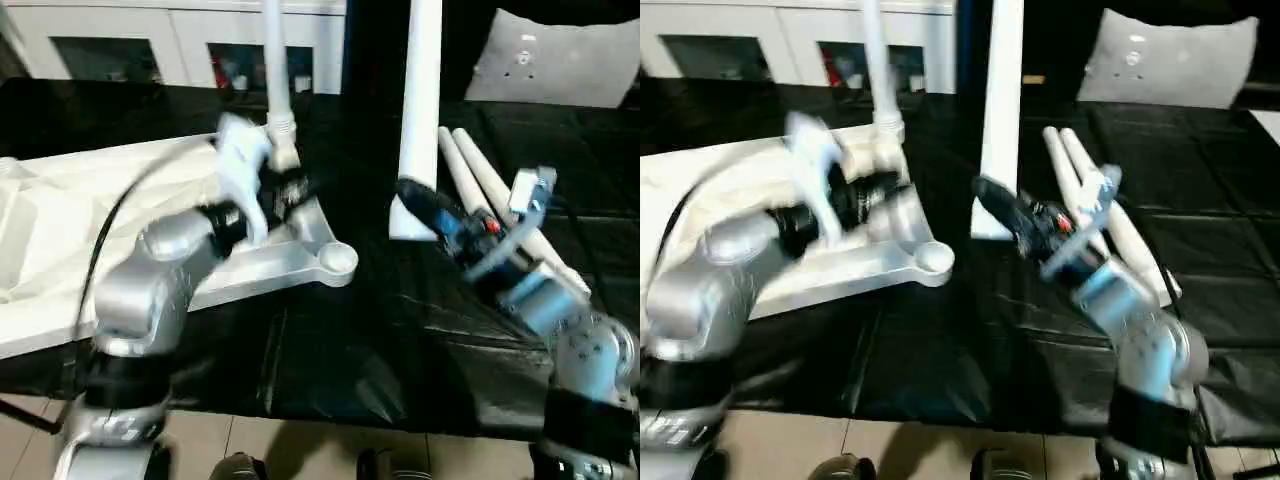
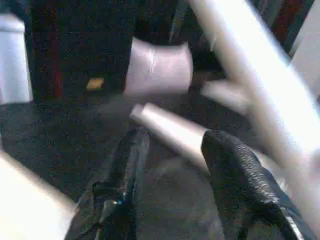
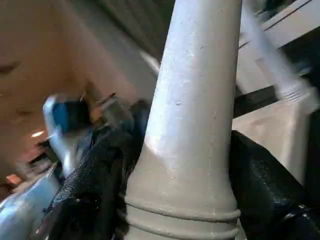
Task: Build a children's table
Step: Pick table leg
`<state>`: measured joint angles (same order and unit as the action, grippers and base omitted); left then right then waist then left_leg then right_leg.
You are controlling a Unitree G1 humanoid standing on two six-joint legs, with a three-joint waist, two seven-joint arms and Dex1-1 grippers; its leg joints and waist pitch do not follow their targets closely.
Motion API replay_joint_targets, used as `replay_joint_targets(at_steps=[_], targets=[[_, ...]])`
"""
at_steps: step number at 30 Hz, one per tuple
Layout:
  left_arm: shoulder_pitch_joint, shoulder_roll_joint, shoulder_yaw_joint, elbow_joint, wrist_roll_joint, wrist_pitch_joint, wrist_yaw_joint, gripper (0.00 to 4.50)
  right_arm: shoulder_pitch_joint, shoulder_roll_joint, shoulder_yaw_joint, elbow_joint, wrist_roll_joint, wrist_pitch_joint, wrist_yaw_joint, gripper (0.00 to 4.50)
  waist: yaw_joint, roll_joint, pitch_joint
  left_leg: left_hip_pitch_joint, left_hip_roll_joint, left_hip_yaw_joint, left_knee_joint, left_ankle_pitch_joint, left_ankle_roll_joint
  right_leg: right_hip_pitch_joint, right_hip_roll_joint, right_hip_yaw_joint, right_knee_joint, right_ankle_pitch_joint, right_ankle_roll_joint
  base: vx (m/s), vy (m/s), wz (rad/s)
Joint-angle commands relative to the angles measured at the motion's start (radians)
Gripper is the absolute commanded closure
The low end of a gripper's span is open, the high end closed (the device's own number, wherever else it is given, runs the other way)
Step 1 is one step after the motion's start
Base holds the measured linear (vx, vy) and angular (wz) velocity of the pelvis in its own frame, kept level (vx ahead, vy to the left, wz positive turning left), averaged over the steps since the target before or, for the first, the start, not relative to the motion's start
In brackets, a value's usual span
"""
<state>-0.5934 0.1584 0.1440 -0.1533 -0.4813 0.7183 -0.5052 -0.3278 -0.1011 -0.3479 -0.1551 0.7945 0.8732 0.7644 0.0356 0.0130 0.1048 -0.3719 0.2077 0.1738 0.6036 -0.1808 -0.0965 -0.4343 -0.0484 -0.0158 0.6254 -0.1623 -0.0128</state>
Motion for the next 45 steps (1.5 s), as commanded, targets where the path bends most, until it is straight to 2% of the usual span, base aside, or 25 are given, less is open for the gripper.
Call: replay_joint_targets(at_steps=[1, 2, 4, 9, 10, 14, 15, 17, 20, 21, 22, 25, 29, 31, 33, 34, 37, 38, 39, 41, 44, 45], targets=[[-0.012, -0.015, 0.039, 0.004, -0.063, 0.027, 0.019, 2.11, -0.003, -0.013, 0.011, -0.041, 0.035, 0.003, 0.028, 1.86, 0.004, -0.007, -0.091, -0.002, -0.010, 0.005, -0.052, -0.127, 0.035, 0.072, -0.042, 0.022, -0.087, -0.258, -0.186, 0.000, 0.000, 0.00], [-0.025, -0.031, 0.061, 0.006, -0.104, 0.045, 0.020, 2.11, -0.001, -0.017, 0.017, -0.043, 0.046, 0.004, 0.036, 1.86, 0.004, -0.013, -0.090, -0.002, -0.011, 0.006, -0.052, -0.127, 0.038, 0.072, -0.042, 0.022, -0.090, -0.267, -0.179, 0.000, 0.000, 0.00], [-0.042, -0.072, 0.085, 0.006, -0.192, 0.107, 0.014, 1.73, 0.004, -0.032, 0.034, -0.049, 0.078, 0.012, 0.069, 1.86, 0.007, -0.011, -0.091, -0.002, -0.012, 0.007, -0.050, -0.115, 0.044, 0.071, -0.043, 0.023, -0.091, -0.286, -0.172, 0.000, 0.000, 0.00], [-0.051, -0.095, 0.060, 0.015, -0.216, 0.149, 0.006, 1.58, 0.006, -0.048, 0.046, -0.062, 0.109, 0.029, 0.095, 1.86, 0.009, -0.010, -0.091, -0.003, -0.009, 0.005, -0.052, -0.108, 0.056, 0.068, -0.040, 0.020, -0.094, -0.290, -0.151, 0.000, 0.000, 0.00], [-0.056, -0.105, 0.057, 0.023, -0.227, 0.154, 0.016, 1.23, 0.009, -0.055, 0.051, -0.068, 0.117, 0.031, 0.104, 1.86, 0.010, -0.008, -0.091, -0.003, -0.009, 0.005, -0.052, -0.109, 0.054, 0.068, -0.041, 0.020, -0.094, -0.291, -0.149, 0.000, 0.000, 0.00], [-0.068, -0.129, 0.062, 0.040, -0.270, 0.172, 0.027, 1.10, 0.019, -0.072, 0.063, -0.088, 0.142, 0.042, 0.112, 1.86, 0.010, -0.006, -0.092, -0.002, -0.008, 0.004, -0.054, -0.106, 0.053, 0.070, -0.040, 0.019, -0.095, -0.270, -0.158, 0.000, 0.000, 0.00], [-0.071, -0.133, 0.066, 0.041, -0.281, 0.179, 0.032, 0.95, 0.021, -0.077, 0.067, -0.090, 0.147, 0.043, 0.113, 1.86, 0.010, -0.006, -0.093, -0.002, -0.007, 0.004, -0.054, -0.101, 0.053, 0.070, -0.040, 0.019, -0.093, -0.260, -0.162, 0.000, 0.000, 0.00], [-0.081, -0.160, 0.097, 0.036, -0.346, 0.196, 0.036, 0.75, 0.030, -0.092, 0.082, -0.095, 0.142, 0.042, 0.120, 1.86, 0.011, -0.005, -0.094, -0.004, -0.008, 0.004, -0.053, -0.097, 0.060, 0.072, -0.042, 0.017, -0.095, -0.238, -0.176, 0.000, 0.000, 0.00], [-0.094, -0.183, 0.131, 0.034, -0.418, 0.225, 0.043, 0.75, 0.046, -0.111, 0.117, -0.104, 0.118, 0.033, 0.137, 1.86, 0.013, -0.007, -0.095, -0.004, -0.008, 0.006, -0.051, -0.094, 0.064, 0.070, -0.042, 0.017, -0.096, -0.239, -0.180, 0.000, 0.000, 0.00], [-0.094, -0.183, 0.132, 0.035, -0.421, 0.227, 0.043, 0.75, 0.048, -0.114, 0.123, -0.105, 0.114, 0.031, 0.140, 1.86, 0.014, -0.006, -0.095, -0.004, -0.007, 0.006, -0.051, -0.096, 0.064, 0.070, -0.043, 0.016, -0.095, -0.242, -0.181, 0.000, 0.000, 0.00], [-0.093, -0.177, 0.125, 0.034, -0.419, 0.234, 0.040, 0.75, 0.052, -0.124, 0.141, -0.109, 0.103, 0.026, 0.147, 1.86, 0.014, -0.010, -0.093, -0.008, -0.008, 0.005, -0.052, -0.102, 0.065, 0.072, -0.043, 0.015, -0.098, -0.265, -0.169, 0.000, 0.000, 0.00], [-0.076, -0.158, 0.103, 0.032, -0.409, 0.249, 0.028, 0.75, 0.058, -0.136, 0.172, -0.115, 0.084, 0.011, 0.147, 1.86, 0.013, -0.011, -0.092, -0.006, -0.007, 0.004, -0.052, -0.107, 0.062, 0.069, -0.043, 0.014, -0.102, -0.310, -0.140, 0.000, 0.000, 0.00], [-0.055, -0.147, 0.098, 0.017, -0.442, 0.271, 0.022, 0.75, 0.055, -0.149, 0.197, -0.109, 0.056, -0.016, 0.142, 1.86, 0.013, -0.010, -0.091, -0.005, -0.007, 0.005, -0.053, -0.122, 0.051, 0.067, -0.045, 0.014, -0.103, -0.338, -0.130, 0.000, 0.000, 0.00], [-0.030, -0.102, 0.051, -0.016, -0.414, 0.265, -0.016, 0.48, 0.056, -0.168, 0.229, -0.108, 0.019, -0.045, 0.148, 1.86, 0.012, -0.010, -0.091, -0.007, -0.004, 0.002, -0.056, -0.118, 0.050, 0.067, -0.045, 0.014, -0.100, -0.329, -0.127, 0.000, 0.000, 0.00], [-0.016, -0.063, 0.001, -0.022, -0.349, 0.223, -0.047, 0.37, 0.058, -0.182, 0.257, -0.105, -0.025, -0.075, 0.150, 1.86, 0.013, -0.009, -0.091, -0.003, -0.002, 0.002, -0.057, -0.122, 0.052, 0.063, -0.045, 0.014, -0.102, -0.328, -0.121, 0.000, 0.000, 0.00], [-0.011, -0.059, 0.001, -0.024, -0.353, 0.220, -0.057, 0.83, 0.060, -0.186, 0.280, -0.098, -0.059, -0.103, 0.149, 1.86, 0.012, -0.009, -0.091, -0.004, -0.003, 0.003, -0.056, -0.119, 0.050, 0.064, -0.045, 0.015, -0.101, -0.326, -0.116, 0.000, 0.000, 0.00], [-0.001, -0.055, -0.001, -0.037, -0.371, 0.217, -0.083, 0.78, 0.062, -0.190, 0.322, -0.078, -0.121, -0.164, 0.138, 1.86, 0.011, -0.010, -0.091, -0.006, -0.004, 0.004, -0.055, -0.124, 0.043, 0.065, -0.047, 0.016, -0.100, -0.321, -0.125, 0.000, 0.000, 0.00], [-0.001, -0.055, -0.001, -0.037, -0.371, 0.217, -0.083, 1.01, 0.062, -0.190, 0.322, -0.078, -0.121, -0.164, 0.138, 1.86, 0.012, -0.009, -0.092, -0.006, -0.004, 0.004, -0.055, -0.120, 0.042, 0.065, -0.047, 0.016, -0.098, -0.316, -0.127, 0.000, 0.000, 0.00], [0.011, -0.037, -0.039, -0.047, -0.315, 0.152, -0.111, 1.24, 0.060, -0.182, 0.330, -0.063, -0.137, -0.181, 0.131, 1.86, 0.011, -0.005, -0.093, -0.006, -0.003, 0.002, -0.056, -0.120, 0.044, 0.065, -0.047, 0.016, -0.098, -0.306, -0.132, 0.000, 0.000, 0.00], [0.021, -0.016, -0.085, -0.048, -0.251, 0.066, -0.131, 1.27, 0.059, -0.179, 0.347, -0.048, -0.153, -0.204, 0.124, 1.86, 0.009, -0.006, -0.092, -0.005, -0.001, 0.002, -0.058, -0.133, 0.050, 0.066, -0.047, 0.016, -0.098, -0.302, -0.128, 0.000, 0.000, 0.00], [0.029, -0.004, -0.111, -0.042, -0.214, 0.010, -0.153, 1.27, 0.062, -0.182, 0.369, -0.034, -0.181, -0.231, 0.119, 1.86, 0.006, -0.005, -0.092, -0.005, -0.001, 0.003, -0.058, -0.137, 0.046, 0.065, -0.047, 0.017, -0.097, -0.295, -0.131, 0.000, 0.000, 0.00], [0.032, -0.001, -0.118, -0.041, -0.203, -0.005, -0.161, 1.70, 0.063, -0.183, 0.376, -0.028, -0.193, -0.242, 0.117, 1.86, 0.007, -0.005, -0.093, -0.005, -0.001, 0.003, -0.057, -0.133, 0.044, 0.066, -0.048, 0.018, -0.096, -0.284, -0.136, 0.000, 0.000, 0.00]])
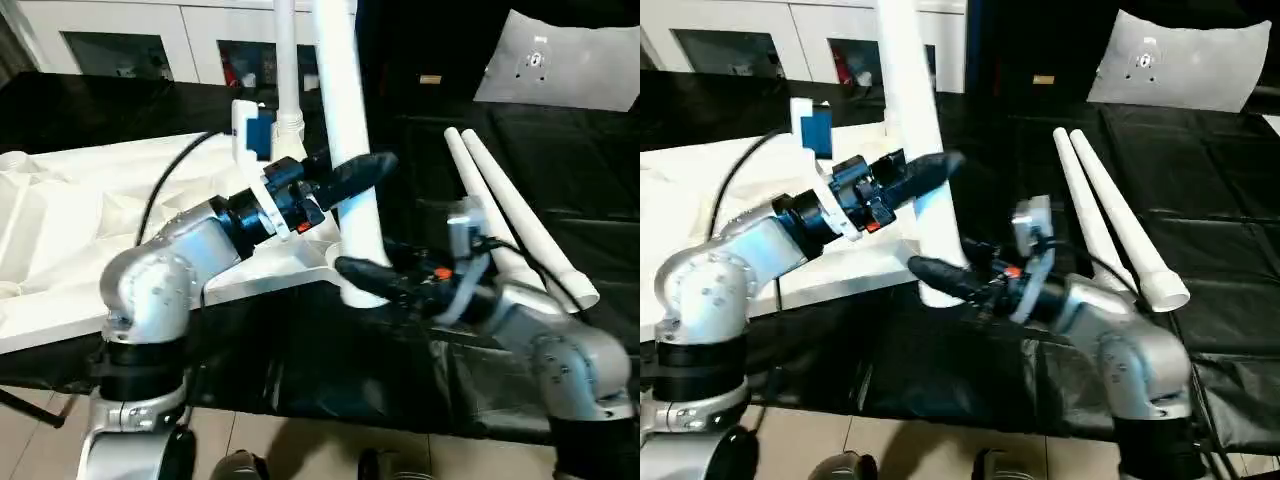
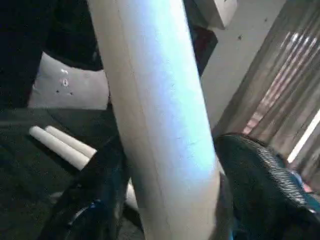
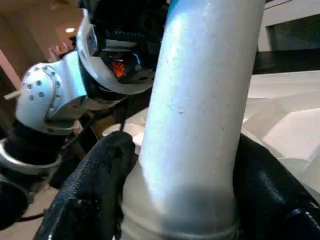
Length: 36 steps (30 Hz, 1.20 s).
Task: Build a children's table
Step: Pick table leg
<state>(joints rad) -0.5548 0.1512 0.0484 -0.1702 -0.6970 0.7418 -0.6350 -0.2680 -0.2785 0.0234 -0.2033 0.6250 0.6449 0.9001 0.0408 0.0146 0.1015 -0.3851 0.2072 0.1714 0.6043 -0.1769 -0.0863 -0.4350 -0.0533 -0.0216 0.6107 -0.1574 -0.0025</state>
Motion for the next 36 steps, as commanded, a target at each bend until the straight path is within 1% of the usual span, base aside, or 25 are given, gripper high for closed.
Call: replay_joint_targets(at_steps=[1, 2, 3, 4, 5, 6, 8, 10, 11, 13, 15, 16, 19, 20, 22, 24, 25, 26, 27, 29, 30, 31, 32, 33, 36], targets=[[0.006, 0.026, -0.049, -0.032, 0.034, -0.044, -0.054, 1.78, 0.008, -0.007, 0.016, 0.033, -0.046, -0.033, -0.025, 1.86, 0.000, -0.006, -0.089, 0.008, 0.000, 0.005, -0.059, -0.143, 0.033, 0.066, -0.043, 0.022, -0.082, -0.292, -0.149, 0.000, 0.000, 0.00], [0.009, 0.030, -0.055, -0.035, 0.038, -0.046, -0.059, 1.60, 0.008, -0.006, 0.017, 0.035, -0.049, -0.036, -0.026, 1.86, -0.001, -0.005, -0.089, 0.009, 0.000, 0.005, -0.059, -0.150, 0.031, 0.067, -0.043, 0.023, -0.079, -0.294, -0.150, 0.000, 0.000, 0.00], [0.016, 0.041, -0.070, -0.042, 0.049, -0.051, -0.070, 1.60, 0.010, -0.006, 0.020, 0.040, -0.056, -0.044, -0.027, 1.86, -0.002, -0.005, -0.089, 0.009, 0.000, 0.005, -0.059, -0.150, 0.031, 0.066, -0.043, 0.023, -0.080, -0.293, -0.152, 0.000, 0.000, 0.00], [0.021, 0.044, -0.075, -0.045, 0.051, -0.048, -0.068, 1.89, 0.011, -0.006, 0.023, 0.042, -0.059, -0.049, -0.027, 1.87, -0.003, -0.005, -0.088, 0.009, 0.000, 0.005, -0.060, -0.153, 0.029, 0.066, -0.042, 0.023, -0.080, -0.292, -0.155, 0.000, 0.000, 0.00], [0.031, 0.050, -0.083, -0.049, 0.057, -0.052, -0.072, 1.89, 0.012, -0.005, 0.026, 0.045, -0.064, -0.057, -0.025, 1.87, -0.003, -0.004, -0.089, 0.009, 0.001, 0.005, -0.059, -0.153, 0.028, 0.067, -0.043, 0.024, -0.078, -0.283, -0.160, 0.000, 0.000, 0.00], [0.034, 0.051, -0.085, -0.050, 0.058, -0.053, -0.073, 2.11, 0.013, -0.004, 0.027, 0.046, -0.065, -0.058, -0.025, 1.90, -0.003, -0.005, -0.089, 0.009, 0.001, 0.005, -0.059, -0.153, 0.029, 0.067, -0.043, 0.024, -0.078, -0.282, -0.162, 0.000, 0.000, 0.00], [0.040, 0.053, -0.088, -0.051, 0.063, -0.065, -0.073, 1.96, 0.014, -0.005, 0.029, 0.047, -0.068, -0.065, -0.026, 1.95, -0.005, -0.005, -0.089, 0.009, 0.000, 0.006, -0.059, -0.153, 0.030, 0.067, -0.042, 0.024, -0.077, -0.277, -0.165, 0.000, 0.000, 0.00], [0.045, 0.052, -0.087, -0.047, 0.064, -0.077, -0.075, 2.35, 0.013, -0.006, 0.033, 0.052, -0.071, -0.075, -0.027, 1.96, -0.006, -0.004, -0.089, 0.010, 0.000, 0.006, -0.058, -0.154, 0.031, 0.067, -0.041, 0.024, -0.077, -0.270, -0.170, 0.000, 0.000, 0.00], [0.047, 0.051, -0.086, -0.046, 0.064, -0.083, -0.076, 2.40, 0.012, -0.007, 0.035, 0.056, -0.073, -0.082, -0.027, 1.96, -0.006, -0.007, -0.090, 0.009, 0.000, 0.006, -0.058, -0.155, 0.033, 0.069, -0.042, 0.024, -0.076, -0.272, -0.170, 0.000, 0.000, 0.00], [0.048, 0.051, -0.085, -0.044, 0.062, -0.087, -0.074, 2.35, 0.011, -0.008, 0.036, 0.061, -0.077, -0.089, -0.025, 1.96, -0.005, -0.007, -0.090, 0.009, 0.000, 0.007, -0.057, -0.150, 0.034, 0.068, -0.042, 0.024, -0.076, -0.271, -0.172, 0.000, 0.000, 0.00], [0.050, 0.052, -0.085, -0.042, 0.061, -0.087, -0.068, 2.51, 0.006, -0.012, 0.037, 0.066, -0.081, -0.096, -0.024, 1.96, -0.006, -0.005, -0.092, 0.009, 0.001, 0.006, -0.057, -0.151, 0.034, 0.068, -0.042, 0.024, -0.075, -0.270, -0.172, 0.000, 0.000, 0.00], [0.052, 0.052, -0.086, -0.043, 0.062, -0.082, -0.065, 2.54, 0.003, -0.016, 0.036, 0.069, -0.083, -0.101, -0.023, 1.96, -0.006, -0.007, -0.092, 0.009, 0.000, 0.007, -0.057, -0.150, 0.036, 0.069, -0.042, 0.024, -0.075, -0.270, -0.172, 0.000, 0.000, 0.00], [0.054, 0.052, -0.085, -0.043, 0.056, -0.070, -0.066, 2.55, 0.002, -0.023, 0.041, 0.068, -0.092, -0.104, -0.021, 1.96, -0.006, -0.007, -0.091, 0.009, 0.000, 0.007, -0.056, -0.150, 0.037, 0.068, -0.041, 0.024, -0.077, -0.280, -0.167, 0.000, 0.000, 0.00], [0.056, 0.054, -0.086, -0.039, 0.041, -0.044, -0.064, 2.55, -0.001, -0.029, 0.044, 0.069, -0.098, -0.110, -0.019, 1.96, -0.006, -0.009, -0.094, 0.009, 0.000, 0.007, -0.055, -0.145, 0.038, 0.069, -0.041, 0.024, -0.075, -0.276, -0.168, 0.000, 0.000, 0.00], [0.058, 0.058, -0.088, -0.034, 0.031, -0.026, -0.065, 2.55, -0.003, -0.035, 0.048, 0.069, -0.106, -0.117, -0.017, 1.96, -0.006, -0.007, -0.094, 0.008, -0.001, 0.007, -0.054, -0.140, 0.038, 0.069, -0.041, 0.023, -0.074, -0.269, -0.171, 0.000, 0.000, 0.00], [0.057, 0.064, -0.088, -0.018, 0.046, -0.028, -0.050, 2.55, -0.010, -0.052, 0.062, 0.072, -0.131, -0.137, -0.013, 1.96, -0.006, -0.008, -0.093, 0.008, -0.001, 0.007, -0.054, -0.148, 0.037, 0.068, -0.040, 0.023, -0.075, -0.286, -0.165, 0.000, 0.000, 0.00], [0.052, 0.060, -0.078, -0.004, 0.053, -0.035, -0.034, 2.55, -0.014, -0.058, 0.066, 0.077, -0.141, -0.147, -0.012, 1.96, -0.006, -0.013, -0.096, 0.008, -0.002, 0.007, -0.052, -0.145, 0.035, 0.070, -0.041, 0.023, -0.075, -0.293, -0.161, 0.000, 0.000, 0.00], [0.045, 0.050, -0.054, 0.009, 0.053, -0.047, -0.012, 2.55, -0.021, -0.062, 0.066, 0.084, -0.145, -0.153, -0.012, 1.96, -0.006, -0.011, -0.097, 0.008, -0.001, 0.008, -0.051, -0.143, 0.035, 0.069, -0.041, 0.023, -0.075, -0.292, -0.161, 0.000, 0.000, 0.00], [0.044, 0.049, -0.051, 0.011, 0.054, -0.049, -0.008, 2.56, -0.022, -0.063, 0.066, 0.086, -0.146, -0.154, -0.012, 1.96, -0.006, -0.012, -0.097, 0.008, -0.001, 0.008, -0.051, -0.146, 0.035, 0.069, -0.041, 0.023, -0.076, -0.294, -0.162, 0.000, 0.000, 0.00], [0.030, 0.028, -0.002, 0.035, 0.072, -0.109, 0.040, 2.57, -0.038, -0.062, 0.058, 0.100, -0.163, -0.167, -0.032, 1.96, -0.007, -0.014, -0.098, 0.007, -0.001, 0.008, -0.051, -0.154, 0.037, 0.068, -0.041, 0.022, -0.077, -0.307, -0.161, 0.000, 0.000, 0.00], [0.027, 0.023, 0.009, 0.040, 0.074, -0.117, 0.052, 2.57, -0.041, -0.062, 0.056, 0.103, -0.167, -0.170, -0.037, 1.96, -0.008, -0.016, -0.098, 0.007, -0.002, 0.008, -0.050, -0.157, 0.035, 0.068, -0.040, 0.022, -0.078, -0.312, -0.159, 0.000, 0.000, 0.00], [0.021, 0.018, 0.026, 0.053, 0.081, -0.127, 0.076, 2.58, -0.050, -0.059, 0.052, 0.111, -0.175, -0.175, -0.050, 1.96, -0.009, -0.023, -0.101, 0.008, -0.001, 0.009, -0.049, -0.157, 0.036, 0.070, -0.041, 0.022, -0.077, -0.320, -0.154, 0.000, 0.000, 0.00], [0.017, 0.018, 0.035, 0.063, 0.087, -0.132, 0.090, 2.58, -0.058, -0.054, 0.048, 0.121, -0.181, -0.180, -0.065, 1.96, -0.008, -0.020, -0.100, 0.008, -0.002, 0.009, -0.049, -0.157, 0.034, 0.067, -0.041, 0.022, -0.077, -0.325, -0.151, 0.000, 0.000, 0.00], [0.015, 0.018, 0.039, 0.070, 0.092, -0.134, 0.098, 2.58, -0.063, -0.051, 0.045, 0.128, -0.184, -0.184, -0.073, 1.96, -0.008, -0.024, -0.100, 0.010, -0.002, 0.010, -0.048, -0.162, 0.032, 0.065, -0.040, 0.022, -0.079, -0.341, -0.144, 0.000, 0.000, 0.00], [0.014, 0.018, 0.045, 0.075, 0.095, -0.141, 0.111, 2.59, -0.078, -0.045, 0.041, 0.142, -0.183, -0.190, -0.076, 1.96, -0.010, -0.023, -0.102, 0.010, -0.001, 0.007, -0.050, -0.179, 0.028, 0.063, -0.040, 0.020, -0.084, -0.367, -0.126, 0.000, 0.000, 0.00]])
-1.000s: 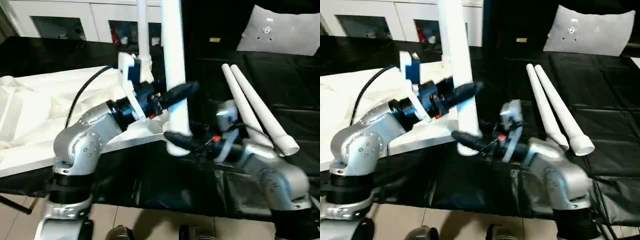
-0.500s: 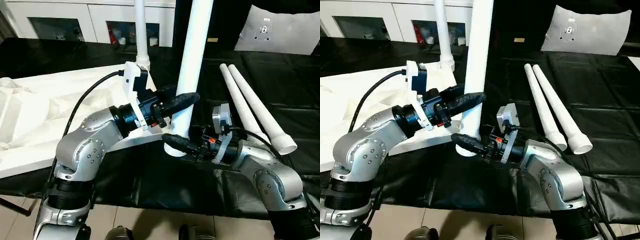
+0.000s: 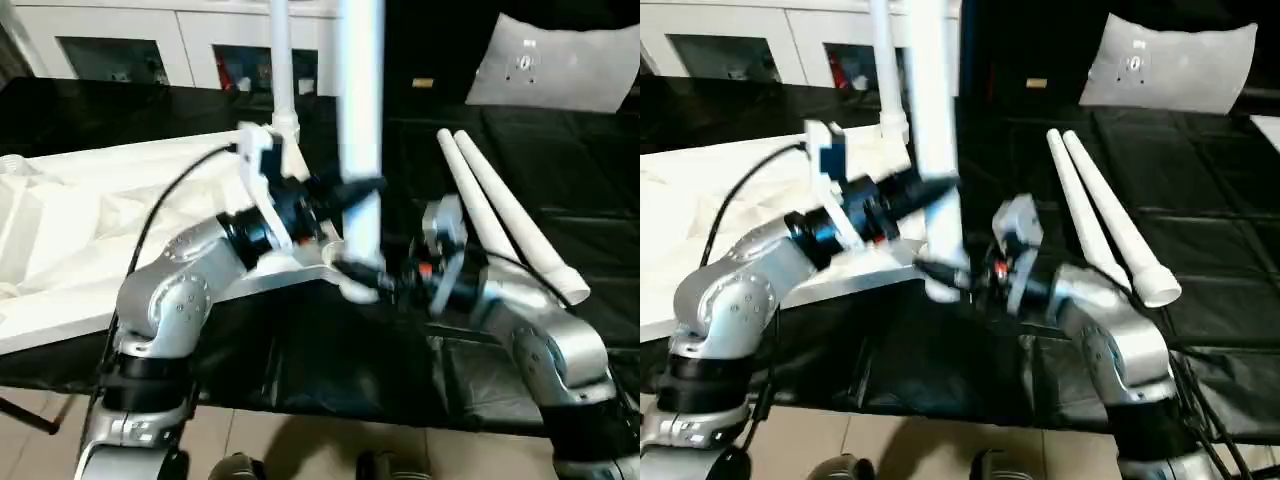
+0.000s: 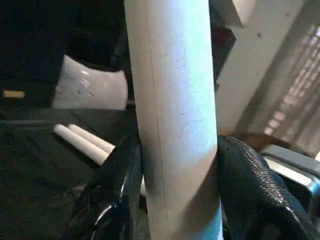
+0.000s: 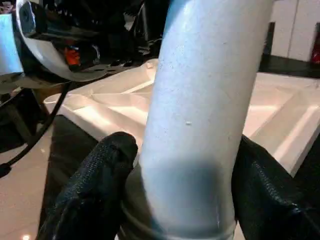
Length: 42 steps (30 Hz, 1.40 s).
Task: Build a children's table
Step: Pick table leg
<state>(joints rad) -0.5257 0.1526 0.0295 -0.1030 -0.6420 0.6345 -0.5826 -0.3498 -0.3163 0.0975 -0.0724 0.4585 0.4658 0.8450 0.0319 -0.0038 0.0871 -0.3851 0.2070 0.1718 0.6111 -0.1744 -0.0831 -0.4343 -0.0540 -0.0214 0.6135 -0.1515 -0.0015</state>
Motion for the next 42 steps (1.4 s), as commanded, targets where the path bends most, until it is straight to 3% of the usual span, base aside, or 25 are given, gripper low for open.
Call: replay_joint_targets(at_steps=[1, 7, 9, 14, 17, 18, 20, 26, 27, 28, 36, 37, 40, 42], targets=[[-0.016, 0.016, 0.067, 0.005, 0.035, -0.033, 0.058, 2.59, -0.004, -0.006, -0.032, 0.017, -0.019, -0.016, -0.022, 1.96, -0.002, -0.010, -0.090, 0.011, 0.001, 0.007, -0.057, -0.185, 0.024, 0.061, -0.038, 0.020, -0.085, -0.363, -0.126, 0.000, 0.000, 0.00], [-0.024, 0.014, 0.056, 0.020, 0.039, -0.051, 0.062, 2.59, -0.024, -0.003, -0.031, 0.035, -0.019, -0.028, -0.031, 1.96, -0.001, -0.007, -0.094, 0.010, 0.000, 0.007, -0.056, -0.185, 0.027, 0.063, -0.038, 0.020, -0.080, -0.318, -0.144, 0.000, 0.000, 0.00], [-0.032, 0.023, 0.044, 0.034, 0.058, -0.060, 0.061, 2.59, -0.027, 0.000, -0.034, 0.041, -0.020, -0.032, -0.039, 1.40, -0.001, -0.004, -0.094, 0.010, -0.001, 0.007, -0.056, -0.189, 0.025, 0.063, -0.038, 0.019, -0.080, -0.328, -0.141, 0.000, 0.000, 0.00], [-0.044, 0.043, 0.020, 0.055, 0.096, -0.073, 0.056, 2.60, -0.033, 0.008, -0.044, 0.058, -0.036, -0.052, -0.068, 0.91, -0.005, -0.002, -0.093, 0.008, -0.005, 0.005, -0.057, -0.189, 0.015, 0.065, -0.037, 0.018, -0.083, -0.348, -0.118, 0.000, 0.000, 0.00], [-0.056, 0.045, 0.022, 0.072, 0.098, -0.078, 0.059, 2.60, -0.036, 0.007, -0.051, 0.059, -0.026, -0.043, -0.067, 0.73, -0.003, 0.001, -0.095, 0.011, -0.003, 0.006, -0.056, -0.188, 0.019, 0.063, -0.035, 0.019, -0.080, -0.307, -0.143, 0.000, 0.000, 0.00], [-0.061, 0.046, 0.024, 0.079, 0.097, -0.080, 0.058, 2.60, -0.037, 0.006, -0.052, 0.058, -0.026, -0.041, -0.071, 0.73, -0.002, 0.008, -0.095, 0.012, -0.003, 0.004, -0.057, -0.187, 0.018, 0.063, -0.036, 0.019, -0.077, -0.295, -0.148, 0.000, 0.000, 0.00], [-0.073, 0.047, 0.031, 0.095, 0.092, -0.083, 0.057, 2.60, -0.035, 0.011, -0.063, 0.058, -0.020, -0.054, -0.080, 0.43, -0.002, 0.006, -0.095, 0.012, -0.004, 0.006, -0.057, -0.192, 0.021, 0.063, -0.035, 0.019, -0.078, -0.275, -0.160, 0.000, 0.000, 0.00], [-0.086, 0.055, 0.033, 0.118, 0.108, -0.088, 0.048, 2.61, -0.042, 0.034, -0.135, 0.055, 0.033, -0.037, -0.121, 0.00, -0.001, 0.008, -0.094, 0.013, -0.003, 0.004, -0.058, -0.195, 0.021, 0.065, -0.036, 0.018, -0.077, -0.271, -0.169, 0.000, 0.000, 0.00], [-0.089, 0.063, 0.028, 0.117, 0.112, -0.086, 0.037, 2.61, -0.057, 0.036, -0.176, 0.048, 0.079, 0.013, -0.140, 0.00, -0.002, 0.001, -0.092, 0.012, -0.004, 0.006, -0.059, -0.196, 0.023, 0.065, -0.036, 0.018, -0.080, -0.276, -0.167, 0.000, 0.000, 0.00], [-0.091, 0.069, 0.026, 0.116, 0.110, -0.083, 0.031, 2.61, -0.066, 0.023, -0.188, 0.033, 0.115, 0.061, -0.130, 0.00, -0.002, 0.004, -0.092, 0.014, -0.005, 0.004, -0.059, -0.196, 0.026, 0.067, -0.034, 0.018, -0.077, -0.285, -0.167, 0.000, 0.000, 0.00], [-0.092, 0.095, -0.001, 0.094, 0.099, -0.065, -0.022, 2.61, -0.077, -0.052, -0.121, -0.012, 0.113, 0.147, -0.041, 0.00, 0.001, 0.006, -0.091, 0.012, -0.003, 0.005, -0.059, -0.194, 0.020, 0.065, -0.038, 0.018, -0.079, -0.301, -0.160, 0.000, 0.000, 0.00], [-0.090, 0.104, -0.023, 0.075, 0.101, -0.068, -0.053, 2.61, -0.081, -0.074, -0.084, -0.019, 0.095, 0.151, -0.009, 0.00, 0.002, 0.001, -0.091, 0.012, -0.002, 0.005, -0.059, -0.192, 0.020, 0.065, -0.039, 0.018, -0.079, -0.306, -0.160, 0.000, 0.000, 0.00], [-0.078, 0.123, -0.079, 0.026, 0.115, -0.097, -0.125, 2.61, -0.095, -0.091, -0.036, -0.018, 0.080, 0.172, 0.011, 0.00, 0.002, 0.002, -0.090, 0.014, 0.001, 0.005, -0.060, -0.196, 0.017, 0.062, -0.040, 0.019, -0.079, -0.312, -0.164, 0.000, 0.000, 0.00], [-0.075, 0.128, -0.096, 0.016, 0.124, -0.107, -0.141, 2.61, -0.102, -0.092, -0.029, -0.012, 0.081, 0.180, 0.011, 0.00, 0.001, -0.001, -0.090, 0.013, 0.001, 0.006, -0.059, -0.200, 0.017, 0.063, -0.041, 0.020, -0.080, -0.318, -0.165, 0.000, 0.000, 0.00]])
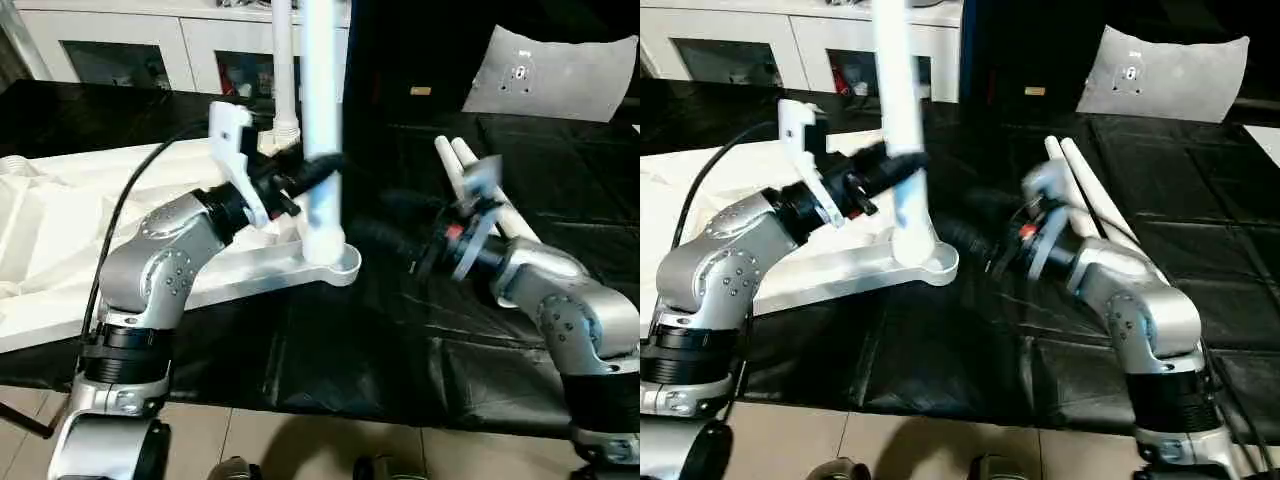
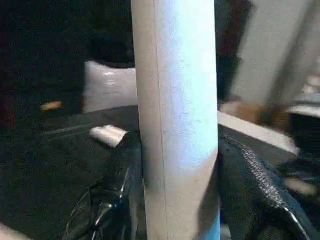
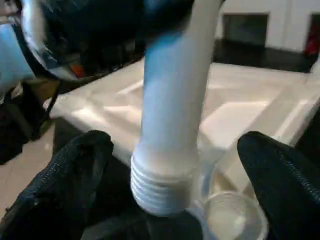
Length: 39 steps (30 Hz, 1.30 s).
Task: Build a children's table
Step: Pick table leg
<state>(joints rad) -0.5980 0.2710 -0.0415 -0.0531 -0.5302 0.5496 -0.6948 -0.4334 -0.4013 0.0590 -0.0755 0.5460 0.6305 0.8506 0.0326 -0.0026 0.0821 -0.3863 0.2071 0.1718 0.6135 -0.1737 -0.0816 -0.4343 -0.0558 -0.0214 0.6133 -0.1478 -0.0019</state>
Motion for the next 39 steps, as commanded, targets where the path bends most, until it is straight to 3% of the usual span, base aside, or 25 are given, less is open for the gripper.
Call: replay_joint_targets(at_steps=[1, 7, 13, 14, 23, 39], targets=[[0.000, 0.014, -0.038, -0.039, 0.019, -0.028, -0.041, 2.61, -0.023, -0.006, 0.014, -0.003, -0.007, 0.018, 0.006, 0.00, 0.001, -0.002, -0.084, 0.014, 0.001, 0.005, -0.062, -0.199, 0.015, 0.062, -0.039, 0.020, -0.079, -0.325, -0.163, 0.000, 0.000, 0.00], [0.003, 0.033, -0.086, -0.057, 0.047, -0.054, -0.090, 2.61, -0.055, -0.007, 0.032, 0.032, -0.004, 0.037, 0.028, 0.00, -0.002, -0.002, -0.083, 0.014, 0.000, 0.005, -0.062, -0.209, 0.005, 0.061, -0.038, 0.020, -0.082, -0.360, -0.143, 0.000, 0.000, 0.00], [0.013, 0.037, -0.099, -0.082, 0.041, -0.050, -0.106, 2.61, -0.074, -0.003, 0.034, 0.059, 0.001, 0.048, 0.034, 0.00, -0.002, -0.005, -0.084, 0.014, 0.000, 0.006, -0.061, -0.201, 0.005, 0.061, -0.038, 0.020, -0.079, -0.344, -0.150, 0.000, 0.000, 0.00], [0.014, 0.035, -0.097, -0.083, 0.037, -0.049, -0.108, 2.61, -0.076, -0.001, 0.034, 0.061, 0.007, 0.052, 0.037, 0.28, -0.002, -0.005, -0.084, 0.013, -0.001, 0.007, -0.060, -0.197, 0.006, 0.061, -0.038, 0.021, -0.080, -0.342, -0.151, 0.000, 0.000, 0.00], [0.011, 0.007, -0.095, -0.089, 0.020, -0.043, -0.107, 2.61, -0.086, 0.009, 0.040, 0.080, 0.009, 0.058, 0.053, 0.89, -0.002, -0.004, -0.086, 0.012, -0.001, 0.007, -0.060, -0.189, 0.009, 0.063, -0.037, 0.020, -0.077, -0.312, -0.166, 0.000, 0.000, 0.00], [0.008, -0.001, -0.103, -0.085, 0.025, -0.043, -0.114, 2.61, -0.090, 0.019, 0.052, 0.090, 0.011, 0.067, 0.072, 2.28, -0.001, -0.005, -0.087, 0.011, 0.000, 0.006, -0.060, -0.184, 0.010, 0.064, -0.038, 0.020, -0.078, -0.330, -0.152, 0.000, 0.000, 0.00]])
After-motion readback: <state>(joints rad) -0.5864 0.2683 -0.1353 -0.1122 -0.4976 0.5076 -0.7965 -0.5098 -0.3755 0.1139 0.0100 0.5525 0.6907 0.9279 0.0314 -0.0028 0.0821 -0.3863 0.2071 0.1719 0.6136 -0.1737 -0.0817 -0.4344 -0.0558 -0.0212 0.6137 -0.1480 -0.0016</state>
